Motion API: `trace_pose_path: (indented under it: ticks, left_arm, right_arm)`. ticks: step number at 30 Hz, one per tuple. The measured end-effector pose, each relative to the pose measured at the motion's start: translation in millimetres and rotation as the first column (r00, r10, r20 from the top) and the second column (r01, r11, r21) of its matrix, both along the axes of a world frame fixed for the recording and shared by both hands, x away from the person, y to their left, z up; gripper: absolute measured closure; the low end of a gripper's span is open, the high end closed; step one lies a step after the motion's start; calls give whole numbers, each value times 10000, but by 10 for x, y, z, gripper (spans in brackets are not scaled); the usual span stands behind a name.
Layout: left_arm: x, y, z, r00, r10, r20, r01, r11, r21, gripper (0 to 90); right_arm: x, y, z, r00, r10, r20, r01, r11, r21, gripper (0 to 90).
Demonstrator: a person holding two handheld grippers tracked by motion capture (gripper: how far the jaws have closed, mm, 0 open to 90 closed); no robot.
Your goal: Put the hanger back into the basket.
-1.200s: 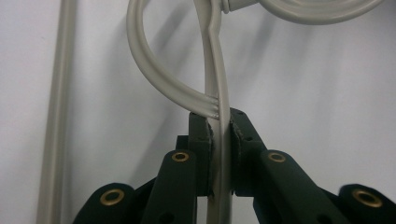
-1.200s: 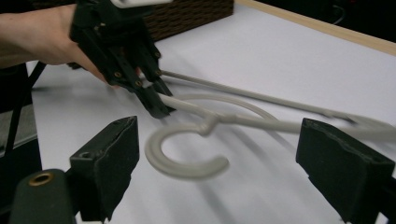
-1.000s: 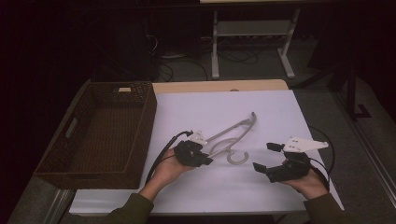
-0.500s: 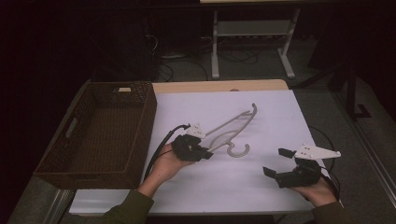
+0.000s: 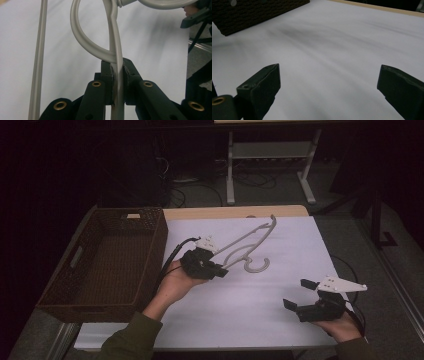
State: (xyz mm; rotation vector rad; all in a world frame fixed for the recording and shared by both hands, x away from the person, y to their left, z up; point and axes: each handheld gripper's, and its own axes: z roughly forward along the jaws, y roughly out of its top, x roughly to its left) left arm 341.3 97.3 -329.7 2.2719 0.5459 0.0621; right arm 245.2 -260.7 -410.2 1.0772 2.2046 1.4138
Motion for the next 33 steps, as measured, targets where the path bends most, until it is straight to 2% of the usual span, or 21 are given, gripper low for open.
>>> trace_pose_path:
  ticks: [2,7,11,17,25,33]
  left_arm:
    - [25,5,112,10000,-28,79,28,10000,-41,818]
    - [45,40,253,9997,-103,222,101,9999,97,817]
    - [61,99,355,9998,14,204,-12,10000,-82,818]
    - [88,238,506,9995,252,200,-250,9996,-133,818]
    - [117,497,750,9967,657,478,-654,9978,-62,817]
    - [147,721,897,9926,1021,663,-1018,9948,-83,818]
  right_arm:
    - [3,-5,5,10000,-28,35,28,10000,24,40]
    - [7,-10,6,9999,-67,76,67,10000,30,39]
    - [5,-17,12,9999,-120,98,119,9999,67,37]
    - [9,-29,20,9997,-158,161,156,9998,101,35]
    - [15,-21,16,9995,-193,247,191,9998,82,10]
    - [23,-11,13,9990,-289,338,288,9996,24,0]
